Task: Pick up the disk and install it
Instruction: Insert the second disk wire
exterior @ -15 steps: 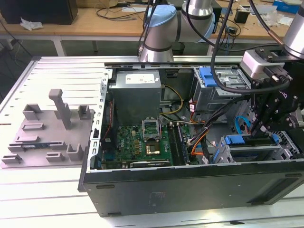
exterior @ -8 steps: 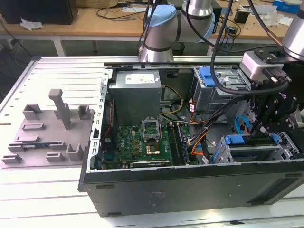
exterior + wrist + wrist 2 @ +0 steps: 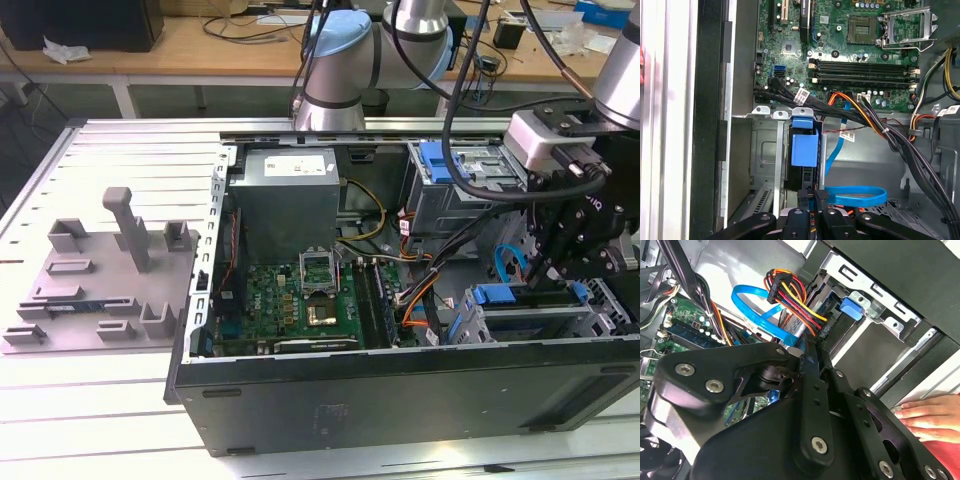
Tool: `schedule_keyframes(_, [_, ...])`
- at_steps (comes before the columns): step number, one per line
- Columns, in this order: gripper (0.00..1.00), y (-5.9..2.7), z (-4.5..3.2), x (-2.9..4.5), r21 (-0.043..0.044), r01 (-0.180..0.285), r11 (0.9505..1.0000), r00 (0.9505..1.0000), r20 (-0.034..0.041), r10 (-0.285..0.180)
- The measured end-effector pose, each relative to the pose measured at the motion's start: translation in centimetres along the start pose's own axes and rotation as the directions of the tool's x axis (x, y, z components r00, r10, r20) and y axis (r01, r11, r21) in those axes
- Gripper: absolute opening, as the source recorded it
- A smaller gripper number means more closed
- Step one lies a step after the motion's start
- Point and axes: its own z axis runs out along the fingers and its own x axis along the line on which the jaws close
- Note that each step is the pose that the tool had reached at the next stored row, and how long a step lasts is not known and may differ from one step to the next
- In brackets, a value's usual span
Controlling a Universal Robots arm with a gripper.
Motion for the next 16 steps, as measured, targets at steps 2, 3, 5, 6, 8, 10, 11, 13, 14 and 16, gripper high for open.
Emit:
schedule_keyframes(2, [0.16, 0.00, 0.02, 0.00, 0.0000, 0.000, 1.0000, 1.0000, 0.0001, 0.000])
schedule_keyframes(3, [0.16, 0.00, 0.02, 0.00, 0.0000, 0.000, 1.0000, 1.0000, 0.0000, 0.000])
schedule_keyframes(5, [0.16, 0.00, 0.03, 0.00, 0.0000, 0.000, 1.0000, 1.0000, 0.0000, 0.000])
schedule_keyframes(6, [0.16, 0.01, 0.03, 0.00, 0.0000, 0.000, 1.0000, 1.0000, 0.0001, 0.000])
schedule_keyframes(8, [0.16, 0.02, 0.04, 0.00, 0.0000, 0.000, 1.0000, 1.0000, 0.0002, 0.000])
schedule_keyframes(10, [0.16, 0.03, 0.04, 0.01, 0.0000, 0.000, 1.0000, 1.0000, 0.0003, 0.000])
schedule_keyframes(11, [0.16, 0.04, 0.04, 0.02, 0.0001, 0.000, 1.0000, 1.0000, 0.0004, 0.000])
schedule_keyframes(13, [0.23, 0.05, -0.03, 0.03, 0.0001, 0.000, 1.0000, 1.0000, 0.0007, 0.000])
schedule_keyframes(14, [0.30, 0.05, -0.17, 0.03, 0.0002, 0.000, 1.0000, 1.0000, 0.0003, 0.000])
schedule_keyframes(16, [0.30, 0.06, -0.32, 0.04, 0.0005, 0.000, 1.0000, 1.0000, 0.0003, 0.000])
